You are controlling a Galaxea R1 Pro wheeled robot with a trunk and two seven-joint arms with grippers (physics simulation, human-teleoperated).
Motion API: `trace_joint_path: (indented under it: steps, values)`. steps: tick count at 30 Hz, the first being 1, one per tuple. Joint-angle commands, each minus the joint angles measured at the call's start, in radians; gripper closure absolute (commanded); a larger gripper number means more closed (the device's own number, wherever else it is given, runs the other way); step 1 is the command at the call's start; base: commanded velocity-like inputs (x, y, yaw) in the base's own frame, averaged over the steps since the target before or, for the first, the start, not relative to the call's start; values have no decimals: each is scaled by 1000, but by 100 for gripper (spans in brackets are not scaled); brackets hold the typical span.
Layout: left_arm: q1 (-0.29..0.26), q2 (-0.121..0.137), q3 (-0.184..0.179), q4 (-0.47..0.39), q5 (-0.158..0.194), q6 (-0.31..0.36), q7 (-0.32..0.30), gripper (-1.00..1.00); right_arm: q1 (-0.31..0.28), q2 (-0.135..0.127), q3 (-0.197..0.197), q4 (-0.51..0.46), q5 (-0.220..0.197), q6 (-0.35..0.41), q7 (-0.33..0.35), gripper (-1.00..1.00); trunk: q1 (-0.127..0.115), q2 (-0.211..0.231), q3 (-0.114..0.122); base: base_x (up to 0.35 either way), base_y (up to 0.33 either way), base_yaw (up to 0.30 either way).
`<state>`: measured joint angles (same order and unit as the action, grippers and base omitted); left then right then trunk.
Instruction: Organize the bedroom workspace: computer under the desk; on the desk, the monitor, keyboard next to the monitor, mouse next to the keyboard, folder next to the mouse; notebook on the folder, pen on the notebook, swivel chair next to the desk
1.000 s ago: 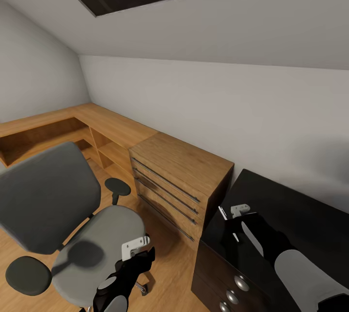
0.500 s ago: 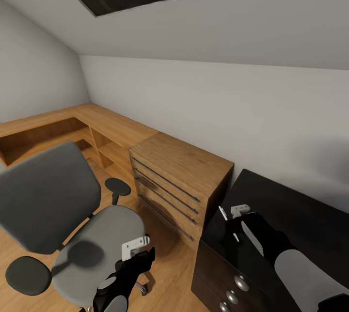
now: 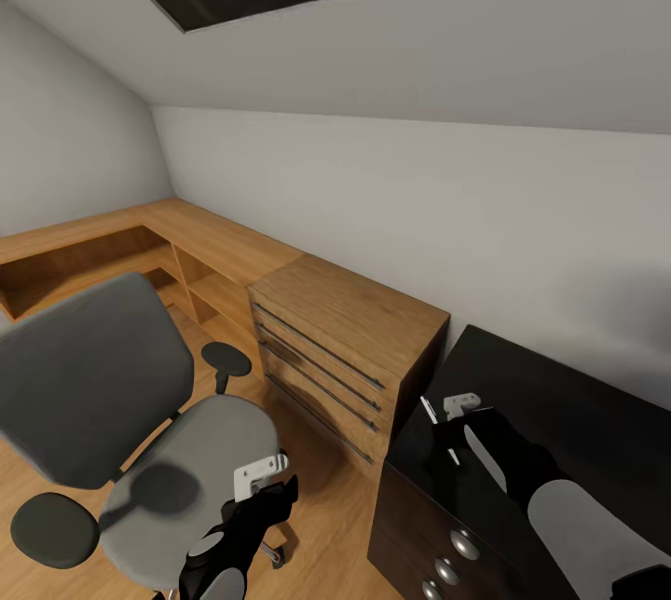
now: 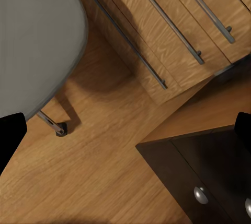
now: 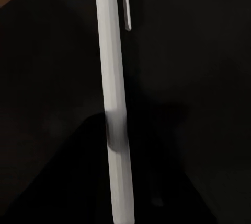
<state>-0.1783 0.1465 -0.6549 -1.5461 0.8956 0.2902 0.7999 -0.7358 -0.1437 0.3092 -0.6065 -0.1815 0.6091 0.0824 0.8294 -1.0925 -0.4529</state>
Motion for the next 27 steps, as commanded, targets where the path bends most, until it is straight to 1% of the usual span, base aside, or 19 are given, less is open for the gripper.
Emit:
trace_joint_path:
  steps: [1, 21, 27]
  values:
    - [-1, 1, -2, -2, 4, 3, 7, -100, -1, -2, 7, 81, 8, 6, -6, 100, 0, -1, -1, 0, 0, 0]
    - [-1, 1, -3, 0, 5, 4, 5, -100, -1, -3, 7, 80, 8, 5, -6, 100, 0, -1, -1, 0, 0, 0]
    - [-1, 1, -3, 1, 4, 4, 5, -100, -1, -4, 7, 79, 8, 4, -6, 100, -23, 41, 18, 0, 0, 0]
